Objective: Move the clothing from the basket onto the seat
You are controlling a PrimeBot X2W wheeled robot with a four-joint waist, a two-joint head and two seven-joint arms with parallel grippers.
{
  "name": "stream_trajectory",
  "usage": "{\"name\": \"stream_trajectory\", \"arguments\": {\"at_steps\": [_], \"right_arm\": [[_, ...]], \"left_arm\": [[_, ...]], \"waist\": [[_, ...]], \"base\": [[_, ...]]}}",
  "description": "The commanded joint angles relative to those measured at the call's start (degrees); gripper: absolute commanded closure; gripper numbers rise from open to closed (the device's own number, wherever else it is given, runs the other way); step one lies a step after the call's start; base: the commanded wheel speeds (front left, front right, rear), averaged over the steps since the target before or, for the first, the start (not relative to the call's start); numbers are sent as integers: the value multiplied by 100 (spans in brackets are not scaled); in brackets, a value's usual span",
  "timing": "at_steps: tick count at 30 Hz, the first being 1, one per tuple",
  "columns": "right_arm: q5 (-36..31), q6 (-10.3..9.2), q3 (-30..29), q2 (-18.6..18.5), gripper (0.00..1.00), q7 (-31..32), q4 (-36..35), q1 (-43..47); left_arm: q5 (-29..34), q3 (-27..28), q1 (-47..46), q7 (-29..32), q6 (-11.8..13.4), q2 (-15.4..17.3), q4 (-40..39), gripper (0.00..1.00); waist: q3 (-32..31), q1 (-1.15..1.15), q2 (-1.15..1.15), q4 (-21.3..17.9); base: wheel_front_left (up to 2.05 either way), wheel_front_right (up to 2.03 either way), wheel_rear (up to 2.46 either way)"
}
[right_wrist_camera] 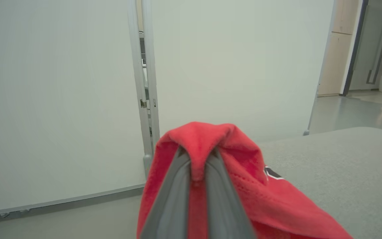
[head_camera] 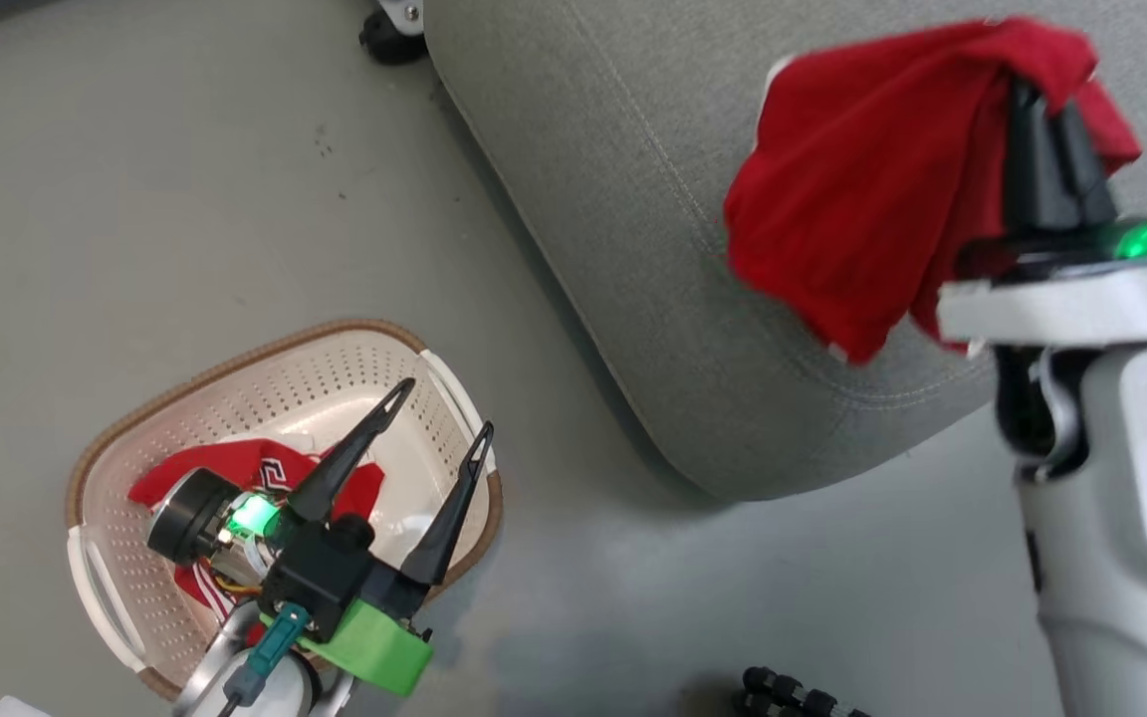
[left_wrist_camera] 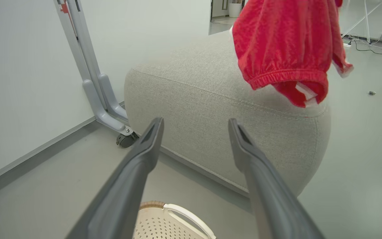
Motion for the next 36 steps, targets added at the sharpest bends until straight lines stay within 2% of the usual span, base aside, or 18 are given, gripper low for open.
{"name": "stream_trajectory", "arguments": {"at_steps": [1, 4, 8, 13, 14, 15, 17, 18, 21, 26, 30, 33, 36], "right_arm": [[67, -4, -233, -87, 100, -19, 100, -477], [203, -3, -580, -432, 100, -19, 702, -1388], [71, -4, -653, -962, 100, -19, 1759, -2192], [-141, -4, -701, -1260, 100, -19, 3137, -2528], [-218, -4, -713, -1271, 97, -19, 3309, -2514], [-288, -4, -771, -1237, 84, -19, 3474, -2446], [-390, -4, -936, -1128, 52, -19, 3634, -2270], [-471, -4, -1078, -1045, 0, -18, 3627, -2165], [-489, -5, -1526, -626, 0, -19, 3261, -1685], [-678, -6, -1705, -105, 0, -19, 2517, -531], [-849, -5, -1348, 50, 0, -19, 2060, 362], [-915, -5, -870, 86, 0, -19, 1705, 961], [-714, -6, -342, 86, 0, -19, 1469, 1426]], "left_arm": [[39, 13, -103, -1, -32, 106, -38, 0], [77, -69, -140, 18, -62, 197, -156, 0], [126, -131, -205, 53, -81, 277, -259, 0], [265, -188, -354, 64, -53, 360, -293, 0], [262, -202, -372, 63, -50, 354, -283, 0], [252, -216, -388, 60, -44, 332, -265, 0], [238, -238, -410, 53, -33, 294, -222, 0], [221, -246, -422, 46, -25, 265, -189, 0], [279, -249, -443, 20, 70, 197, -67, 0], [186, -289, -296, -11, 222, -49, 274, 0], [1, -202, -173, -5, 315, -377, 355, 0], [-207, -19, -12, 0, 392, -651, 359, 0], [-323, 205, 159, 0, 454, -911, 421, 0]], "waist": [[793, -1, 0, 223], [1040, -1, 0, 359], [1251, -1, 0, 543], [1384, -1, 0, 688], [1389, -1, 0, 703], [1383, -1, 0, 719], [1351, -1, 0, 732], [1321, -1, 0, 735], [1133, -1, 0, 713], [583, -1, 0, 723], [19, -1, 0, 849], [-401, -1, 0, 1043], [-833, -1, 0, 1312]], "base": [[0, 0, 0], [0, 0, 0], [0, 0, 0], [0, 0, 0], [0, 0, 0], [0, 0, 0], [0, 0, 0], [0, 0, 0], [0, 0, 0], [0, 0, 0], [0, 0, 0], [0, 0, 0], [0, 0, 0]]}}
